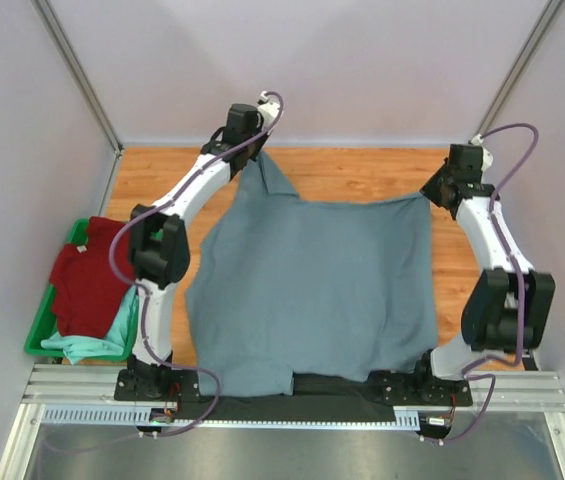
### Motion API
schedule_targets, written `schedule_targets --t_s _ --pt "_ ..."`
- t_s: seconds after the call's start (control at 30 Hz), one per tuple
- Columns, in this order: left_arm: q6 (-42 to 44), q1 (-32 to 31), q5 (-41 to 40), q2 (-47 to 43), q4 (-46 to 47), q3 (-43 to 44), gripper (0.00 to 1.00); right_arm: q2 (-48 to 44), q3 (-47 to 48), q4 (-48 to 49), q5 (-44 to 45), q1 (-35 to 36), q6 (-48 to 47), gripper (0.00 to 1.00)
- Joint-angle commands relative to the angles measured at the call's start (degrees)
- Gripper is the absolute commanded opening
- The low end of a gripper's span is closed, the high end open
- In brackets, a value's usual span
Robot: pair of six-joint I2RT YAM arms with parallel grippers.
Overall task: Fold and stack the t-shirts
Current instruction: Flatten the tshirt out
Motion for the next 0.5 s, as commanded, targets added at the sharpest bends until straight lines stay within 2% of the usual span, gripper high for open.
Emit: schedule_targets --t_s 0.0,0.1,0.23,0.33,0.47 --pt "0.55 0.37 -7.03 5.75 4.54 13.56 0.0 10.0 6.75 7.8 1.97 -1.79 -3.52 0.0" --pt "-0.85 0.46 -9.14 8.41 4.26 17.91 0.0 15.14 12.55 5.78 0.39 -2.5 -4.58 0.0" --pt "-2.0 0.46 -8.81 4.11 4.79 18.0 0.0 14.89 17.13 3.06 -0.31 -2.59 -5.81 0.0" --pt "-2.35 0.46 -7.66 -3.09 4.44 16.69 0.0 10.5 18.28 1.48 -1.28 -2.59 -5.46 0.0" --pt "-2.17 0.46 -4.33 -16.95 5.15 13.26 0.0 0.07 19.25 -2.3 -2.07 -2.59 -5.64 0.0"
